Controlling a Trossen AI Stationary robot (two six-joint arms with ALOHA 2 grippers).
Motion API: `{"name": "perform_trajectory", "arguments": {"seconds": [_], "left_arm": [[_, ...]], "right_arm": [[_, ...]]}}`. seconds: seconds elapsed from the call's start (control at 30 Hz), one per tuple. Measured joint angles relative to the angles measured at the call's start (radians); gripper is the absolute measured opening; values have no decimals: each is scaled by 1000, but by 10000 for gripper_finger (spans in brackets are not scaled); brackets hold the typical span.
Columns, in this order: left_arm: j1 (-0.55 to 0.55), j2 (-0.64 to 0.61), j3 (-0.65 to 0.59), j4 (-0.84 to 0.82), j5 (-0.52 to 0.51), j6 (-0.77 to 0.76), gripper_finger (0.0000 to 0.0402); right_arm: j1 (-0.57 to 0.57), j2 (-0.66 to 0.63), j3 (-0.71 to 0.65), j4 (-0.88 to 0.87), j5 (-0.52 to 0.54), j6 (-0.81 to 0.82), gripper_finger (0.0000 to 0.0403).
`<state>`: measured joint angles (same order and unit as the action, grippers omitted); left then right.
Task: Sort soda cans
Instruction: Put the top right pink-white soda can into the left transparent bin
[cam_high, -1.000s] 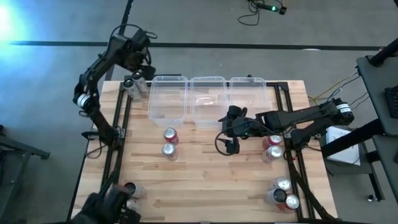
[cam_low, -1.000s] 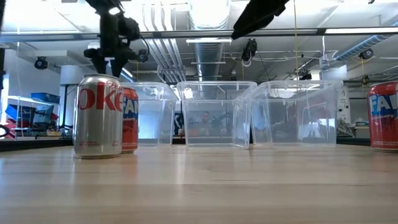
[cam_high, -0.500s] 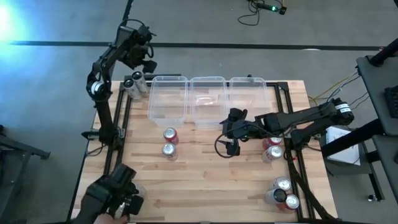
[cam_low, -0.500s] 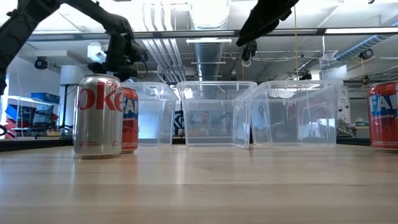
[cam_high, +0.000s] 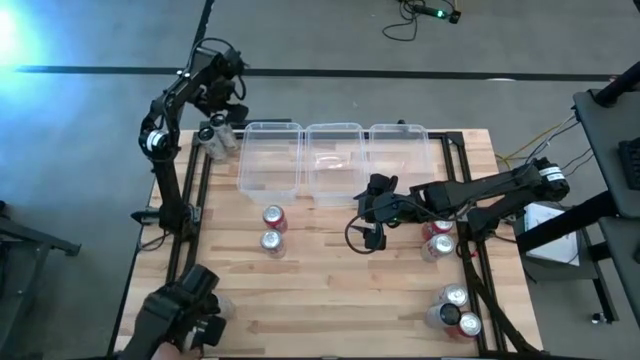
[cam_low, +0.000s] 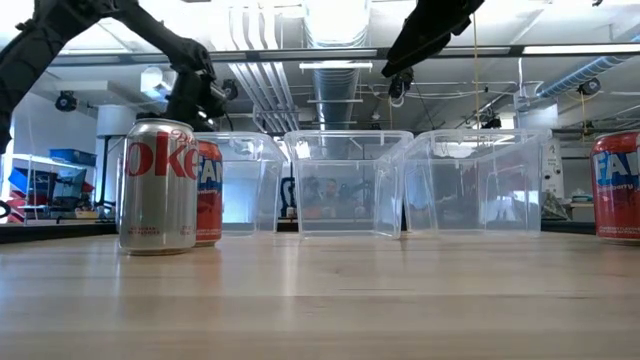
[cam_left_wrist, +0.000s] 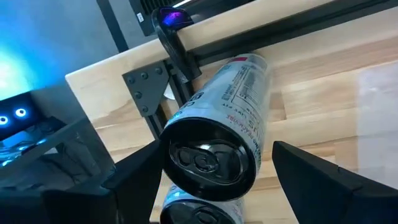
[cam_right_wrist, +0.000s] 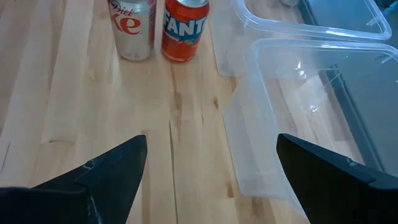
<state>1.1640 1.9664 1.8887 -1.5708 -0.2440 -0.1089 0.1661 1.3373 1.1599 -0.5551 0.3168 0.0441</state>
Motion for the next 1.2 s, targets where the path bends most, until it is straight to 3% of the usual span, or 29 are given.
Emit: {"name": "perform_trajectory", "arguments": {"seconds": [0.37,0.5,1.2], "left_arm": [[0,-4,23,1,4,-8,284],[13,-5,-15,1,90,-7,284],[8,-7,-96,69,73,17,281]], "right_arm": [[0,0,0,-6,0,4,354],[0,0,0,-24,0,16,354],[0,0,0,-27,-1,25,354]]}}
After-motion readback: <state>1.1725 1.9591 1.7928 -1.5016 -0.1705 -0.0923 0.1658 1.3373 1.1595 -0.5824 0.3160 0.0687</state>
